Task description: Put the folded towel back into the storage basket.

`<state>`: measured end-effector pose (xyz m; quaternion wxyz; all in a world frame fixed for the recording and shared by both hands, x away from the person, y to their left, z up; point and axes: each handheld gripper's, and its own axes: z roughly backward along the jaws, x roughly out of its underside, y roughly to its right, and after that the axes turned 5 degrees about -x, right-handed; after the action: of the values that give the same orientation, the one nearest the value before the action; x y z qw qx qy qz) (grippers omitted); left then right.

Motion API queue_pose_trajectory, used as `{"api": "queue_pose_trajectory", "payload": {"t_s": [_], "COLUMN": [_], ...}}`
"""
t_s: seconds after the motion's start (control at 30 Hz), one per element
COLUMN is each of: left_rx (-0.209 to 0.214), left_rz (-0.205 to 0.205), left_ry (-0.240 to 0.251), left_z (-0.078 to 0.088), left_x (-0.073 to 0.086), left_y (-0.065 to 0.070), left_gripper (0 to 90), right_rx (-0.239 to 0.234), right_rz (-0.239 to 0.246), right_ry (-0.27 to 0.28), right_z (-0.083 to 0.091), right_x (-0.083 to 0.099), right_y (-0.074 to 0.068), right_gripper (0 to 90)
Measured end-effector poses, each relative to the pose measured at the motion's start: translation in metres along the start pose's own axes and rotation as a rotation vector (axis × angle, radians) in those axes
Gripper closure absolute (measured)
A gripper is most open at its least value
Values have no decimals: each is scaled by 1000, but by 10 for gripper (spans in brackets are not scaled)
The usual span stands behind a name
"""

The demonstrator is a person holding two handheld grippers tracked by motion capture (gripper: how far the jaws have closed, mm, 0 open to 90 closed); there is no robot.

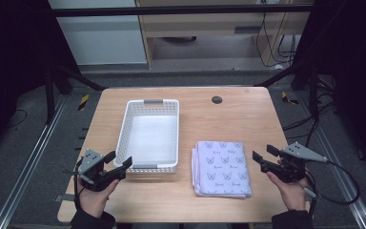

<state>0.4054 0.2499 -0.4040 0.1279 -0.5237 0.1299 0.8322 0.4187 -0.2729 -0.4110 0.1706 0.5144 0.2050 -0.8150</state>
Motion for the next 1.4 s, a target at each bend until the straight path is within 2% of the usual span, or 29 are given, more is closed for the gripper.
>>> {"api": "queue_pose_trajectory", "payload": {"t_s": [0.27, 0.3, 0.37, 0.4, 0.63, 0.97, 1.0, 1.33, 1.4], "left_rx": [35, 35, 53, 53, 99, 156, 156, 201, 205], "left_rz": [-28, -28, -33, -33, -51, -87, -87, -122, -123], "left_ry": [18, 18, 17, 17, 13, -10, -10, -42, -43], "left_z": [-6, -6, -9, -9, -18, -33, -33, -47, -48], "left_x": [-17, -17, -20, -20, -27, -24, -24, -16, -15], "left_y": [24, 24, 34, 34, 57, 93, 93, 126, 129], "left_gripper": [309, 309, 311, 312, 323, 329, 330, 342, 343], "right_rx": [-4, -4, -9, -10, -28, -37, -39, -37, -37], "right_rz": [5, 5, -5, -5, 7, 14, 14, 15, 15], "right_ry": [31, 31, 36, 37, 19, -5, -7, -34, -34], "right_z": [4, 4, 4, 4, -1, -11, -12, -24, -25], "right_x": [-16, -16, -18, -19, -23, -25, -25, -23, -23], "right_y": [-3, -3, -3, -3, -5, -7, -7, -3, -2], "right_gripper": [355, 355, 359, 362, 372, 370, 368, 359, 362]}}
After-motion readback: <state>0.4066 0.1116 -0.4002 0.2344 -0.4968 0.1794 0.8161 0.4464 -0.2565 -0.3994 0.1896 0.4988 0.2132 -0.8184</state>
